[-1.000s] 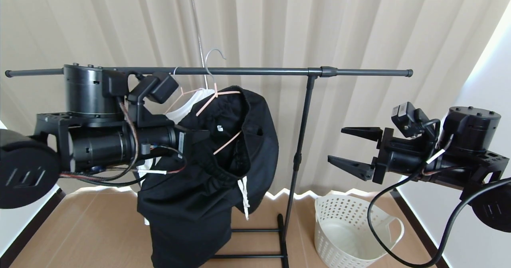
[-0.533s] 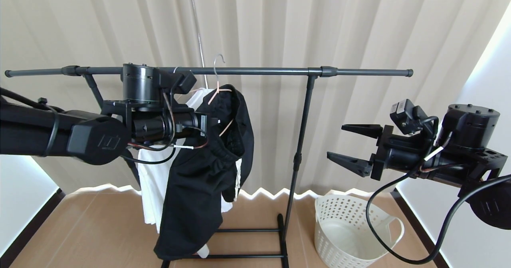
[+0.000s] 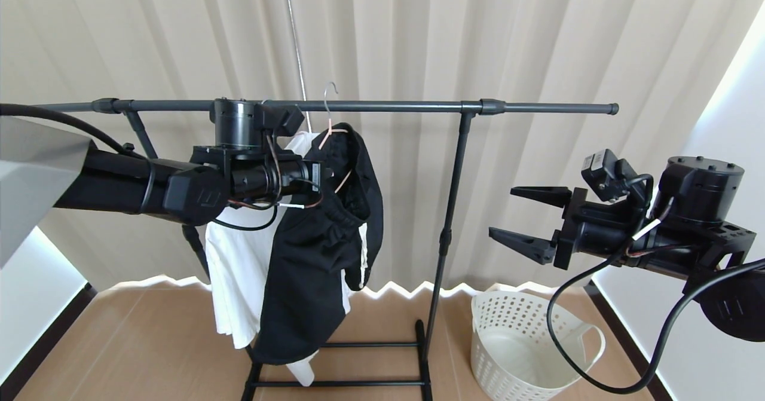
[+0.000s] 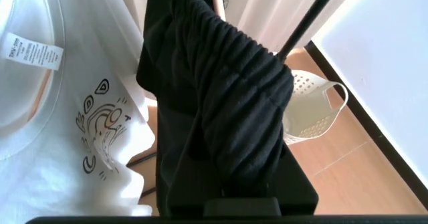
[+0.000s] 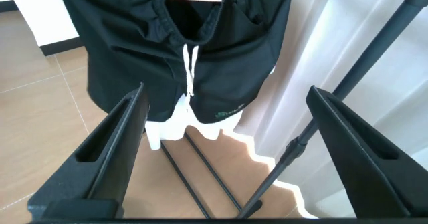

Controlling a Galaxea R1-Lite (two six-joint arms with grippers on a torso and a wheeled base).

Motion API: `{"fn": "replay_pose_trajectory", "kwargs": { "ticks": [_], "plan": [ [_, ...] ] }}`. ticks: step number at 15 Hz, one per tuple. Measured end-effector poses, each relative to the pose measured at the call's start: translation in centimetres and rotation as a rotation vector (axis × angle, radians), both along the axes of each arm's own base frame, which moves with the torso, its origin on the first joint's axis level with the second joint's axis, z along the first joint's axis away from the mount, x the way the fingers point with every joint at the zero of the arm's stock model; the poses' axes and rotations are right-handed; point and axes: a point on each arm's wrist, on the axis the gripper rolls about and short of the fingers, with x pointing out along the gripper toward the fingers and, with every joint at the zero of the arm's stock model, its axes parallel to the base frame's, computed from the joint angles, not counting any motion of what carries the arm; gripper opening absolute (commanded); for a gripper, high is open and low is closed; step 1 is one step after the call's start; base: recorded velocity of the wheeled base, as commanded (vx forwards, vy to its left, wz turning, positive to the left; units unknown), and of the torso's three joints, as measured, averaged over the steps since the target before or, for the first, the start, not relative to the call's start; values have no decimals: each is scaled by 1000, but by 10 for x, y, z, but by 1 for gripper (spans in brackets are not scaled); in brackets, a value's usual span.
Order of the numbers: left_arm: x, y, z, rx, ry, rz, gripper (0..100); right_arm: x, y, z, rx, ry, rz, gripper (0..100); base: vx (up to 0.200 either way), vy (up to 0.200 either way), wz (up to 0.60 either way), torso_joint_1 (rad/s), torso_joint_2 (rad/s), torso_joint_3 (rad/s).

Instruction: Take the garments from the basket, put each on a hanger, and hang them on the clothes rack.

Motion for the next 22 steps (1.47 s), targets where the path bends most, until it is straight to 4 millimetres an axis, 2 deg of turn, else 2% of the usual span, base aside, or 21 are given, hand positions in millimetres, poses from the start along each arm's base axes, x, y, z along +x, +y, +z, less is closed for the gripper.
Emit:
{"fn": "replay_pose_trajectory", "kwargs": {
  "ticks": [9,13,17,18,22],
  "plan": [
    [42,-3,-15,-42,-12,32,0,3,0,-5,-4,16,-6,100,0,0,0,0,0,0],
    [49,-2,-26,-38,8,37,0,4,0,-8,-7,21,-6,100,0,0,0,0,0,0],
    [49,-2,-29,-57,25,46,0,4,0,-9,-7,25,-6,100,0,0,0,0,0,0],
    [49,-2,-29,-56,26,48,100,4,0,-9,-7,25,-6,100,0,0,0,0,0,0],
    [39,1,-23,-51,27,49,100,4,0,-7,-6,19,-7,100,0,0,0,0,0,0]
  ]
}}
